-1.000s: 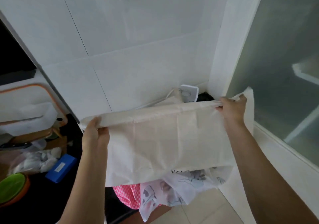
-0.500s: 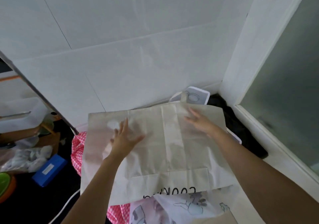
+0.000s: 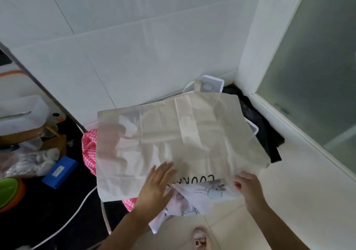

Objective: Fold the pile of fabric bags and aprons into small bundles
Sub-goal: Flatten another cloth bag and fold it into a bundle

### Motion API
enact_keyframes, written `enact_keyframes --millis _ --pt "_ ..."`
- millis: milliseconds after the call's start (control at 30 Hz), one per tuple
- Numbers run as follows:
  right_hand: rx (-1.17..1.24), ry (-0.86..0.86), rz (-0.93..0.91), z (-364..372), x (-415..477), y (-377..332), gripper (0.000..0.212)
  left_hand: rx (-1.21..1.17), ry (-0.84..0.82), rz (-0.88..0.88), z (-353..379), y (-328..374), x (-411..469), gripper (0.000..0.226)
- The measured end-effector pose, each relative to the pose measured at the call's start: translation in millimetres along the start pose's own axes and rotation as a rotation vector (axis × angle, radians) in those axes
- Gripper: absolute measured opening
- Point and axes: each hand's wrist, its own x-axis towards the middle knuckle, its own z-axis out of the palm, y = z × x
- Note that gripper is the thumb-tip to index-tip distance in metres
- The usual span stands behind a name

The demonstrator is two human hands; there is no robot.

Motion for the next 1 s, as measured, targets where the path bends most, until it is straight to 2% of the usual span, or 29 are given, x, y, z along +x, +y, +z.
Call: enact_keyframes --millis 67,133,200,267,300,367,433,467,533,600,667,700,733,800,900,933,1000 --pt "0.166 -0.043 0.136 -4.7 -3.0 15.4 0.02 0.083 -0.162 -0.047 19.9 -7.5 -23.6 0.091" --pt "0.377 -0.074 0.278 -2.4 -0.3 16.7 0.011 0.101 -0.207 -0.163 29.2 -20.0 -33.1 0.114" --pt "0.547 -0.054 0.348 0.3 4.2 9.1 0.028 0.094 -0.218 -0.241 25.7 -23.2 -30.8 0.12" --pt "0.668 -0.002 0.33 2.9 2.9 -15.1 0.041 0.129 -0.211 -0.295 18.0 -23.3 -24.8 0.123" --pt "0.704 0.012 0.305 3.5 1.8 -28.6 0.041 0.147 -0.233 -0.32 9.1 -20.3 -22.6 0.122" --pt "0.704 -0.002 0.257 3.9 -4.3 -58.3 0.026 0.144 -0.275 -0.363 -3.8 -18.3 -19.1 0.126" --pt "0.65 0.018 0.167 -4.9 -8.5 -85.2 0.01 0.222 -0.205 -0.337 -9.2 -21.2 -17.8 0.135" --pt "0.615 0.021 0.109 -10.2 -11.5 -98.2 0.005 0.252 -0.222 -0.327 -15.1 -22.0 -18.0 0.139" --pt "0.569 0.063 -0.018 -28.4 -6.3 -111.0 0.012 0.305 -0.277 -0.296 -26.3 -18.2 -17.7 0.13" --pt "0.57 0.145 -0.105 -48.4 1.4 -108.8 0.016 0.272 -0.395 -0.317 -27.2 -12.1 -26.3 0.11" --pt "0.598 0.207 -0.07 -64.2 10.6 -93.0 0.021 0.192 -0.544 -0.327 -21.6 -9.8 -44.5 0.087" --pt "0.645 0.209 -0.017 -68.8 15.7 -82.2 0.022 0.154 -0.645 -0.339 -17.9 -8.1 -49.1 0.085" --pt "0.706 0.186 0.045 -71.8 17.2 -72.0 0.023 0.097 -0.76 -0.388 -14.3 -3.8 -52.4 0.09" --pt "0.794 0.096 0.141 -72.5 19.8 -53.4 0.034 0.034 -0.773 -0.394 -5.2 4.1 -46.6 0.105" --pt "0.802 0.007 0.276 -63.8 25.2 -24.8 0.092 0.041 -0.661 -0.375 7.6 12.9 -24.3 0.115" --pt "0.807 -0.014 0.308 -58.9 22.8 -19.7 0.088 0.049 -0.649 -0.409 10.1 14.7 -15.2 0.115" --pt "0.82 -0.032 0.359 -48.2 16.5 -14.5 0.047 0.077 -0.6 -0.503 14.0 13.6 3.0 0.109"
